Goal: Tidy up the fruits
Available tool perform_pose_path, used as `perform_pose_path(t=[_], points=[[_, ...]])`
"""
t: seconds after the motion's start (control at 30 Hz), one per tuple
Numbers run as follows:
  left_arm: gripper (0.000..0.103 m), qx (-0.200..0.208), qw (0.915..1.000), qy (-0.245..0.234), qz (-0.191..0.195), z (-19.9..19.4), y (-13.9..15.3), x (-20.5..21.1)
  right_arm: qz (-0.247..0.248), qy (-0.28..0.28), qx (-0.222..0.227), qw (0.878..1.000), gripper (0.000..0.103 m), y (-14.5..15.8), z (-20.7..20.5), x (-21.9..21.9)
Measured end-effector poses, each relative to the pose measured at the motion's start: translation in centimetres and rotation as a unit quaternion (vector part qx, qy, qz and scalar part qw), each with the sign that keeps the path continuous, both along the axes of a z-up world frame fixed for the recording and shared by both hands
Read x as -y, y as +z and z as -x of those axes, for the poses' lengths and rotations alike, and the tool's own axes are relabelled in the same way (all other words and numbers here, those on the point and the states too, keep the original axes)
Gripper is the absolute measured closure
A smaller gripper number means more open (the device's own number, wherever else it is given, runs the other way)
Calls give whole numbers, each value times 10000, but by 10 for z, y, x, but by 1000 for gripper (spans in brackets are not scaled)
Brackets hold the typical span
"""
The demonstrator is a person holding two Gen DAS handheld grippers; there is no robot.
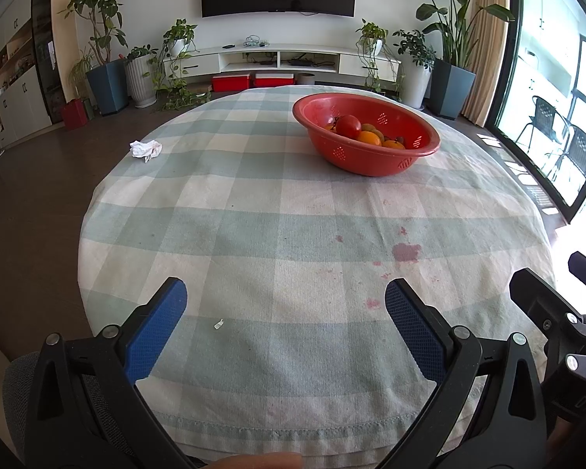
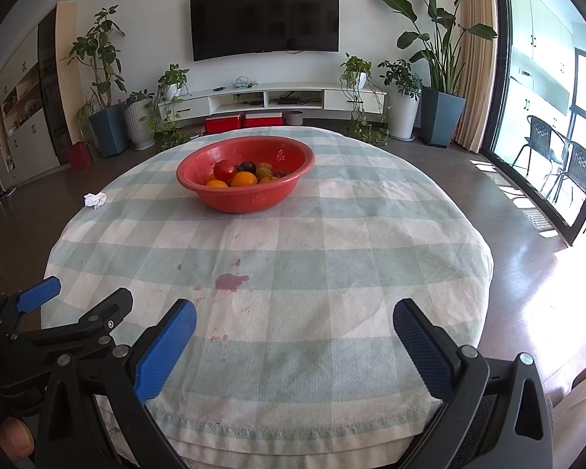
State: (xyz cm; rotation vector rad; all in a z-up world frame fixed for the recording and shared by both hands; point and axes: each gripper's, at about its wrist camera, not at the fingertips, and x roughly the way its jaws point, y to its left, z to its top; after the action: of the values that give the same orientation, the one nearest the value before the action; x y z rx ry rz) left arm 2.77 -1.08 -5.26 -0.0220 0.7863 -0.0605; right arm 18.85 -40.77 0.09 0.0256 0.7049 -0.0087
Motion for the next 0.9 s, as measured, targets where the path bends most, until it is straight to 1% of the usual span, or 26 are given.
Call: perform_pose_path(t=[0.9], points=[[0,0,10000,1,-3,0,0,0,6,1,-14,10000,0,1,1,-1]])
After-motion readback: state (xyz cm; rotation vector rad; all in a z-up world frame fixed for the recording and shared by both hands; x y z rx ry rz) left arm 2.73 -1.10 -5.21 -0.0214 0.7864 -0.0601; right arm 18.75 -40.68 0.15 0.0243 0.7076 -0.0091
